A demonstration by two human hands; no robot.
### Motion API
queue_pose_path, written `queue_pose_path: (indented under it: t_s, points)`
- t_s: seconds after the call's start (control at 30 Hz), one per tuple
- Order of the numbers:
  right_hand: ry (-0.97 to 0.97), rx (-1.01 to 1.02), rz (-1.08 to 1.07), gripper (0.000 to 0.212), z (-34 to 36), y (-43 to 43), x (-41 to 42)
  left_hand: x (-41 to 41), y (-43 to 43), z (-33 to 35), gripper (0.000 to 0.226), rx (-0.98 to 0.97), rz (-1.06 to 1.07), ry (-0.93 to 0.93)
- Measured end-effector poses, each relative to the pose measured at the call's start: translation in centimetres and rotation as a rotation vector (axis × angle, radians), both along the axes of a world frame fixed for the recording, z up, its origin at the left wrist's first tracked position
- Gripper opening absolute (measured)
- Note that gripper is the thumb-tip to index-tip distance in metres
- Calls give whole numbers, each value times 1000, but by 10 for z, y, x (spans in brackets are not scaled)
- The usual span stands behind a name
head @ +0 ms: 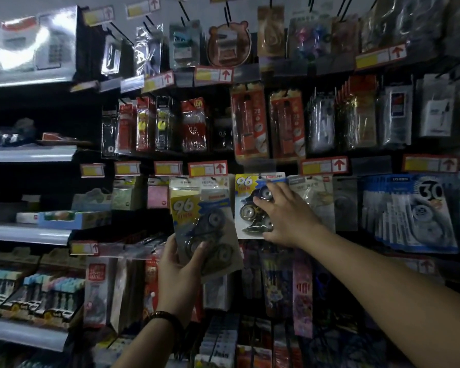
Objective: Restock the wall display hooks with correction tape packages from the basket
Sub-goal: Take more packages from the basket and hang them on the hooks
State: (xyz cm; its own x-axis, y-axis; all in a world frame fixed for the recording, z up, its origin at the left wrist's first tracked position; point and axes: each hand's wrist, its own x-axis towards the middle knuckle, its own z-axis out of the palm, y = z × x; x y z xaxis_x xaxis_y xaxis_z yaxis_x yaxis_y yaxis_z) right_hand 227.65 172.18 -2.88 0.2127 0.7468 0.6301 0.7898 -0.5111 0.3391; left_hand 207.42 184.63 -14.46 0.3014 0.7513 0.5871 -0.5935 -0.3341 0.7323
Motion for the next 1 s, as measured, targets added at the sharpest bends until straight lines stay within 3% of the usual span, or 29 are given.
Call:
queue_pose_path:
  t_s: [0.23, 0.37, 0.5, 0.6, 0.8, 0.9, 1.0]
  points:
    - [38, 22, -1, 92, -6, 6, -3, 2, 2, 4, 32, -1, -30, 22]
    - [-9, 133, 323, 78, -21, -6, -15, 7, 6, -2, 30, -40, -21, 20]
    - [-78, 20, 483, 105, -42, -7, -30, 17, 3, -1, 31, -64, -37, 46]
    - [-80, -4, 486, 114, -50, -5, -34, 23, -3, 3, 32, -65, -46, 48]
    - [57, 40, 512, 113, -51, -8, -29, 23, -11, 5, 34, 16, -81, 75]
    - [37, 51, 459, 113, -45, -11, -28, 24, -9, 10, 47, 42, -73, 141]
    - [12, 74, 337, 112, -36, -13, -22, 26, -6, 14, 69, 113, 73, 268]
